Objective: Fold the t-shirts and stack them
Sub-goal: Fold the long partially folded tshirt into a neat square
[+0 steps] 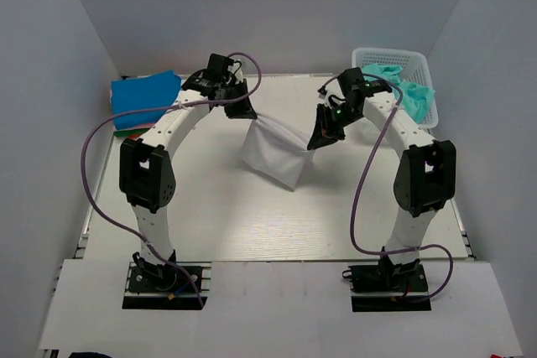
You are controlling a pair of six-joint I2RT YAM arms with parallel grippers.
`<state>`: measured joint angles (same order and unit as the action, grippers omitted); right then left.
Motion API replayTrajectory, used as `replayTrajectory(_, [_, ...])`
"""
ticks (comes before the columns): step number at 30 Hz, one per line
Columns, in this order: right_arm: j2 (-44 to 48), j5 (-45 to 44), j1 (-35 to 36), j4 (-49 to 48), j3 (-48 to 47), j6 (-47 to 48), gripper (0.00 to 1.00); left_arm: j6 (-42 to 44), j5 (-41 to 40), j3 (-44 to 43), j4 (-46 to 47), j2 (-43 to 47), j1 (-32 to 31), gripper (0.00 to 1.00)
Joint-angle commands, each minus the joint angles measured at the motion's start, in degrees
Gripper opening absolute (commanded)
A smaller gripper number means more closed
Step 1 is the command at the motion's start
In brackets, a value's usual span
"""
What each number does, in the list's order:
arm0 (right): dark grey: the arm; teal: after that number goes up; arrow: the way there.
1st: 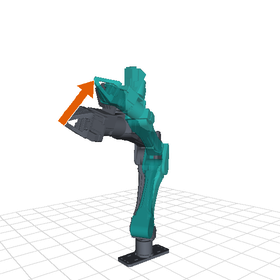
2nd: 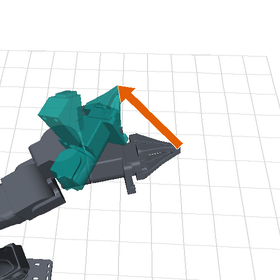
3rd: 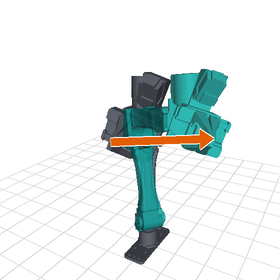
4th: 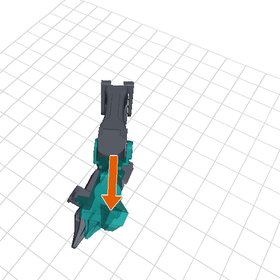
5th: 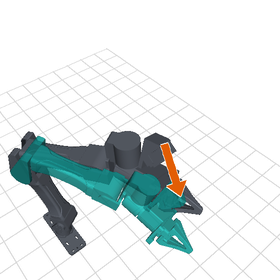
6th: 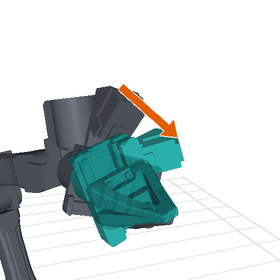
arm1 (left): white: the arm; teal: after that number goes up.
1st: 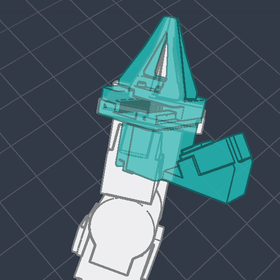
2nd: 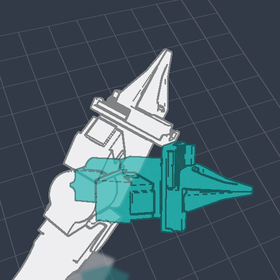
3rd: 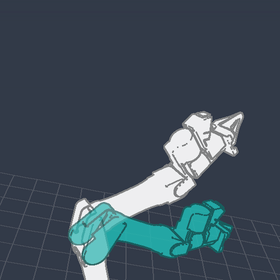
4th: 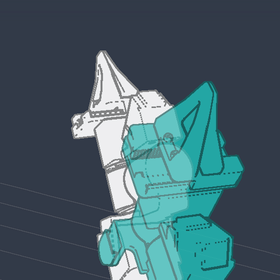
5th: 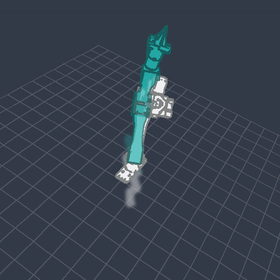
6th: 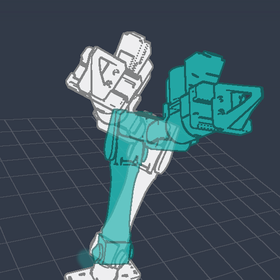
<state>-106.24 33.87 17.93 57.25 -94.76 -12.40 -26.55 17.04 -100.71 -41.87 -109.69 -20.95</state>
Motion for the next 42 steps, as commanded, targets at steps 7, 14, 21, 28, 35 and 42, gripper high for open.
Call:
replayTrajectory(7, [-3.54,6.83,-4.05,-7.85,5.02,-0.78,0.0,1.32,1.24,-10.91,4.15,-10.54,0.47,0.0])
replayTrajectory(14, [-8.53,0.33,-7.03,-13.66,3.19,-4.56,0.7,0.27,4.84,-18.28,9.26,-20.19,0.47,0.36])
replayTrajectory(21, [-9.88,-6.26,-6.86,-11.98,-4.64,-5.09,0.9,2.02,0.28,-22.18,1.07,-19.62,0.47,1.0])
replayTrajectory(28, [-3.98,-6.46,-4.67,-16.44,-0.79,-4.55,0.9,4.48,2.47,-14.17,3.19,-14.85,-0.75,1.0])
replayTrajectory(35, [-2.74,-0.74,-2.2,-37.97,7.31,-16.75,0.9,1.77,9.85,-17.06,8.63,-18.19,-3.21,1.0])
replayTrajectory(42, [-5.3,-0.73,-2.64,-48.08,18.01,-20.21,0.9,1.67,9.86,-11.28,9.26,-20.91,-3.75,1.0])
